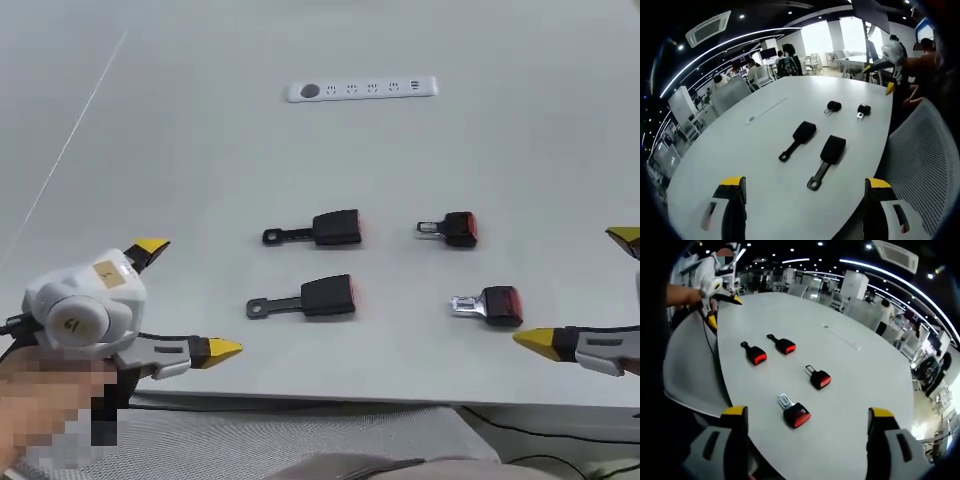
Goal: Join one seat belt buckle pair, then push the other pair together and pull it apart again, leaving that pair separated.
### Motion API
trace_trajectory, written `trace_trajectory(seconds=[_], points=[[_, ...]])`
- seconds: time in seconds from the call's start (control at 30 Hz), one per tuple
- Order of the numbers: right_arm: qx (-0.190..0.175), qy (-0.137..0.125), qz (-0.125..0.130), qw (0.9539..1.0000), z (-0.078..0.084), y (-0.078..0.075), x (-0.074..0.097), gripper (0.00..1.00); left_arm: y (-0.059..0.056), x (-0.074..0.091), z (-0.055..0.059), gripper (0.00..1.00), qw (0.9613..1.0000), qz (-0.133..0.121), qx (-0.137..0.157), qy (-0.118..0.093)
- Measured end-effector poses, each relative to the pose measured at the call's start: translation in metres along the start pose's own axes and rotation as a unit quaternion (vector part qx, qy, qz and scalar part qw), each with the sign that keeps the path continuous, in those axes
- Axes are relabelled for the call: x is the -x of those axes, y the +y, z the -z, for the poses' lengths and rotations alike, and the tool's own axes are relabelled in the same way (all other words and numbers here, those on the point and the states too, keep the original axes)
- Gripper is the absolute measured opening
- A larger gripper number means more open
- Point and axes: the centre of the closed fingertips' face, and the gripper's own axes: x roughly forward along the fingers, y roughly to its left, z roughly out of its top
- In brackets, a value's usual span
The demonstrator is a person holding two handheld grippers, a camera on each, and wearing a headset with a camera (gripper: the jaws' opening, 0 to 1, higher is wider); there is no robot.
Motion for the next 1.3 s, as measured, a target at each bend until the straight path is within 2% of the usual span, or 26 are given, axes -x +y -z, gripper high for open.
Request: trace_trajectory(seconds=[0.03,0.17,0.27,0.37,0.57,0.67,0.83,0.93,1.07,1.2,1.3], points=[[0.001,0.0,-0.008,1.0,0.0,0.001,-0.001,1.0,0.002,0.0,-0.001,1.0,1.0,-0.004,0.0,0.001],[0.01,0.004,-0.01,0.9999,0.002,-0.005,-0.003,1.0,0.004,-0.001,-0.001,1.0,0.9999,-0.012,0.005,0.005],[0.012,0.016,-0.025,0.9995,0.01,-0.002,-0.006,1.0,0.002,-0.004,0.002,1.0,0.9999,-0.01,0.007,0.011],[0.023,0.015,-0.039,0.9989,0.009,0.005,-0.006,1.0,0.0,-0.006,0.006,1.0,0.9998,-0.007,0.008,0.017],[0.032,0.007,-0.04,0.9987,0.004,0.016,-0.006,0.97,-0.007,-0.01,0.007,0.99,0.9998,0.0,-0.003,0.021],[0.03,0.011,-0.037,0.9988,0.004,0.02,-0.006,0.96,-0.01,-0.011,0.007,0.99,0.9993,0.006,-0.023,0.029],[0.025,0.024,-0.028,0.999,0.007,0.014,-0.001,0.94,-0.009,-0.006,0.009,0.98,0.9985,0.004,-0.037,0.039],[0.026,0.026,-0.023,0.9991,0.01,0.008,0.002,0.94,-0.009,-0.006,0.01,0.95,0.9986,0.004,-0.029,0.043],[0.029,0.021,-0.024,0.9991,0.012,0.002,0.008,0.87,-0.013,-0.011,0.01,0.93,0.9985,0.008,-0.028,0.046],[0.036,0.018,-0.021,0.999,0.014,-0.002,0.009,0.89,-0.012,-0.017,0.01,0.93,0.9979,0.009,-0.035,0.053],[0.04,0.022,-0.028,0.9986,0.016,-0.002,0.009,0.88,-0.016,-0.02,0.009,0.92,0.9972,0.019,-0.044,0.057]])
